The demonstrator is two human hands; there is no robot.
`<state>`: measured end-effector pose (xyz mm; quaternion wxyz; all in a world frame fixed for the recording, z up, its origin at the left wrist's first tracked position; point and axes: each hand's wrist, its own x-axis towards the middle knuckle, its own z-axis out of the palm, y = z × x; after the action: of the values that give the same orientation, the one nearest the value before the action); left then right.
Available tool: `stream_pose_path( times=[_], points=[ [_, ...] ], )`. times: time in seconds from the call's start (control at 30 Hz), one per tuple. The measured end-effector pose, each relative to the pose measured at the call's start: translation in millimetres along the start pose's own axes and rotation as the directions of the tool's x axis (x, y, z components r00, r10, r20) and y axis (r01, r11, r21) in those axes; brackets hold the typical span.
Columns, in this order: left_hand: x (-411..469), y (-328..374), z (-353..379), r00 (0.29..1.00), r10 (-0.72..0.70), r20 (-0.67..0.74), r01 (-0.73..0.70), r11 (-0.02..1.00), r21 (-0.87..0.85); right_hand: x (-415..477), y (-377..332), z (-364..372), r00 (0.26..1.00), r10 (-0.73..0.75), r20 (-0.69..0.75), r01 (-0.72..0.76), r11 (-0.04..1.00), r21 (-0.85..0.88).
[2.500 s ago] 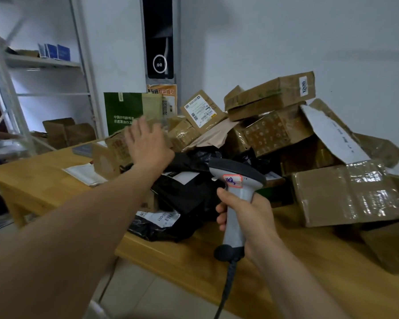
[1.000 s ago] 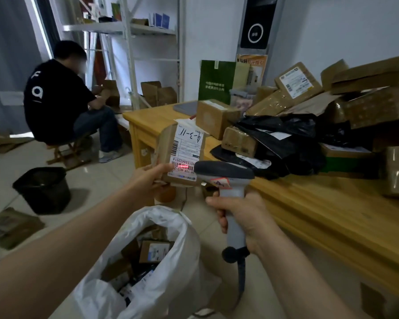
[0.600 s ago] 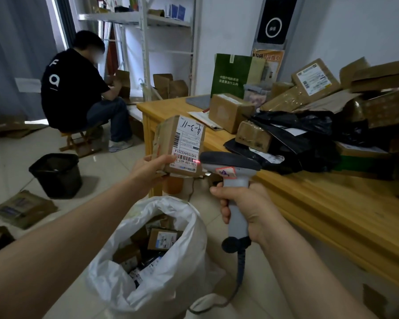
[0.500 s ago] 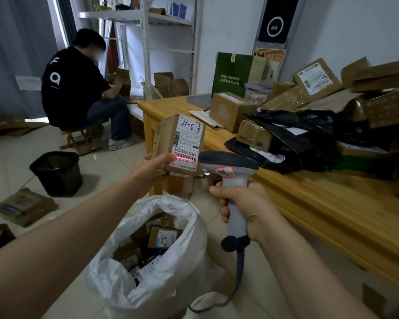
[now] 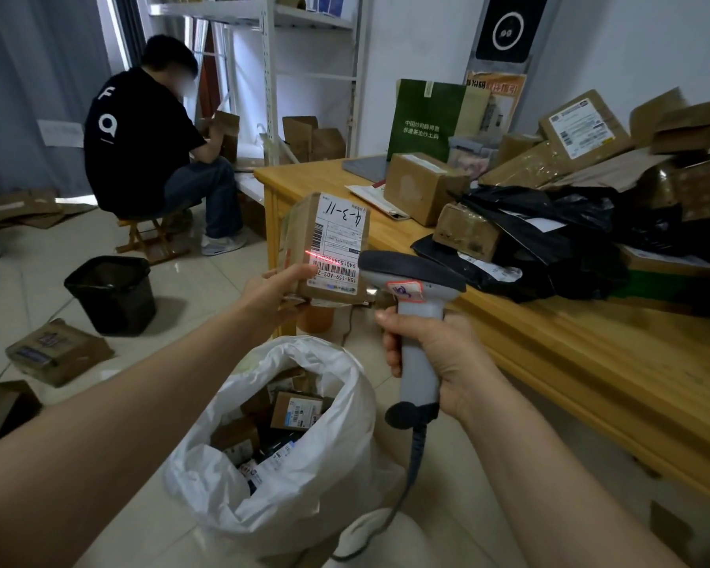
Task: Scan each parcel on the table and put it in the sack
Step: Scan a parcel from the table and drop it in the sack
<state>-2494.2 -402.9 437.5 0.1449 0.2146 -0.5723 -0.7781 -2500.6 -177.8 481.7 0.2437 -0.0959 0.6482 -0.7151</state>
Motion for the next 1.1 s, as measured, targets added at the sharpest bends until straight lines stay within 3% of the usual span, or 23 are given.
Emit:
stream_pose_path(
  times=[0.07, 0.23, 0.4, 0.57, 0.6, 0.67, 0.7, 0.73, 0.8, 0.87, 0.9, 1.03, 1.1],
  points=[
    [-8, -3, 0, 0.998, -0.053, 0.043, 0.055, 0.997, -0.057, 8, 8, 2, 0.999, -0.025, -0.044, 0.029, 0.997, 0.072],
    [-20, -34, -8, 0.973, -0.211, 0.088, 0.225, 0.955, -0.196, 44, 46, 7, 0.973, 0.105, -0.204, -0.054, 0.969, 0.241],
    [-17, -92, -29, 0.933, -0.317, 0.171, 0.348, 0.916, -0.200, 72, 102, 30, 0.940, 0.220, -0.259, -0.146, 0.949, 0.278],
    [-2, -143, -65, 0.901, -0.394, 0.180, 0.419, 0.898, -0.135, 104, 152, 38, 0.892, 0.391, -0.227, -0.345, 0.913, 0.216],
    [1, -149, -73, 0.902, -0.406, 0.147, 0.423, 0.899, -0.114, 112, 160, 38, 0.885, 0.405, -0.231, -0.363, 0.909, 0.204],
    [8, -160, -95, 0.919, -0.374, -0.123, 0.375, 0.927, -0.016, 131, 175, 39, 0.879, 0.391, -0.274, -0.362, 0.920, 0.150],
    [15, -170, -113, 0.889, -0.314, -0.334, 0.361, 0.928, 0.088, 140, 183, 39, 0.878, 0.369, -0.306, -0.356, 0.929, 0.101],
    [23, -182, -135, 0.815, -0.230, -0.532, 0.392, 0.895, 0.213, 147, 189, 39, 0.880, 0.343, -0.328, -0.353, 0.935, 0.032],
    [39, -206, -177, 0.688, -0.129, -0.714, 0.569, 0.707, 0.420, 162, 203, 38, 0.891, 0.291, -0.349, -0.354, 0.926, -0.133],
    [58, -227, -209, 0.643, -0.125, -0.755, 0.688, 0.526, 0.500, 177, 220, 37, 0.911, 0.238, -0.337, -0.346, 0.885, -0.311],
    [68, -235, -221, 0.631, -0.157, -0.760, 0.714, 0.501, 0.489, 184, 228, 37, 0.924, 0.206, -0.321, -0.332, 0.849, -0.412],
    [97, -251, -246, 0.592, -0.338, -0.732, 0.711, 0.647, 0.277, 202, 252, 44, 0.962, 0.149, -0.228, -0.272, 0.584, -0.765],
    [105, -250, -254, 0.641, -0.269, -0.719, 0.649, 0.690, 0.320, 209, 259, 48, 0.975, 0.155, -0.158, -0.216, 0.508, -0.834]
  ],
)
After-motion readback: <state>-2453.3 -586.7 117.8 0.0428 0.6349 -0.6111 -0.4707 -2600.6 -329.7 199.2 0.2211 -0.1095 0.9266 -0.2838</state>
